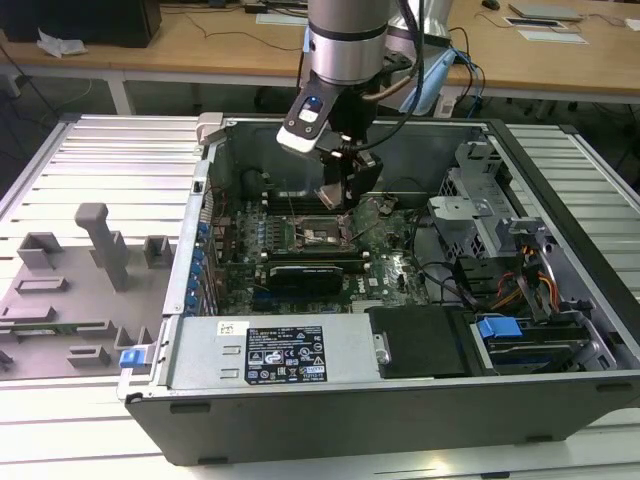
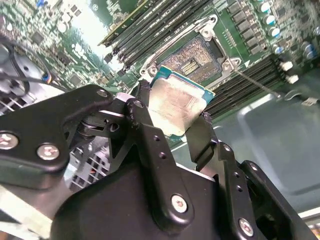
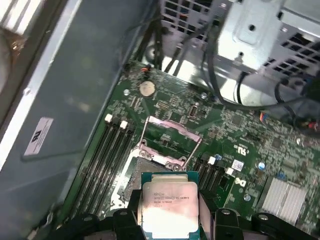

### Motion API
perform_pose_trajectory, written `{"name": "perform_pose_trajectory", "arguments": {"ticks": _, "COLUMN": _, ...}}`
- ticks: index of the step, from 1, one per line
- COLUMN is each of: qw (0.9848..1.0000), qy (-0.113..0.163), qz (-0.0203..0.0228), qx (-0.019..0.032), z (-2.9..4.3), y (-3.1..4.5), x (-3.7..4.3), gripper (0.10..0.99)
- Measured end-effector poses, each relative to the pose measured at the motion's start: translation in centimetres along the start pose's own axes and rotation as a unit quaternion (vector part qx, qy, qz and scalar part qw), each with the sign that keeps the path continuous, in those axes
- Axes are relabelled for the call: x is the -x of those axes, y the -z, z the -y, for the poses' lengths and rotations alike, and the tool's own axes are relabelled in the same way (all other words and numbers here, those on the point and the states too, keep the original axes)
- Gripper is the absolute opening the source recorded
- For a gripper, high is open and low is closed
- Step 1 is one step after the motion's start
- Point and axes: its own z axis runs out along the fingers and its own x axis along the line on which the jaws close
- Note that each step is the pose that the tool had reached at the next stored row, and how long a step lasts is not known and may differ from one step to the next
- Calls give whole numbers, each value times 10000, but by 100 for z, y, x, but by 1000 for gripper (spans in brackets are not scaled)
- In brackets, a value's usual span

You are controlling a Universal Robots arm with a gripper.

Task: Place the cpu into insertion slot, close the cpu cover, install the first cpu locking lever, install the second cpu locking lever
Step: 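Place the cpu into insertion slot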

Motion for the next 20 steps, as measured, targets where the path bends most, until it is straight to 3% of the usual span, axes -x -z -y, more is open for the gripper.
{"name": "perform_pose_trajectory", "arguments": {"ticks": 4, "qw": 9993, "qy": -385, "qz": 34, "qx": 8, "z": 2, "y": -20, "x": 0, "gripper": 537}}
{"name": "perform_pose_trajectory", "arguments": {"ticks": 5, "qw": 9983, "qy": -577, "qz": 51, "qx": 11, "z": 3, "y": -32, "x": 1, "gripper": 537}}
{"name": "perform_pose_trajectory", "arguments": {"ticks": 10, "qw": 9930, "qy": -1178, "qz": 105, "qx": 23, "z": 9, "y": -96, "x": 2, "gripper": 537}}
{"name": "perform_pose_trajectory", "arguments": {"ticks": 11, "qw": 9909, "qy": -1341, "qz": 120, "qx": 26, "z": 11, "y": -124, "x": 2, "gripper": 537}}
{"name": "perform_pose_trajectory", "arguments": {"ticks": 15, "qw": 9858, "qy": -1671, "qz": 149, "qx": 30, "z": 25, "y": -224, "x": -12, "gripper": 537}}
{"name": "perform_pose_trajectory", "arguments": {"ticks": 20, "qw": 9850, "qy": -1720, "qz": 153, "qx": 31, "z": 114, "y": -340, "x": -63, "gripper": 537}}
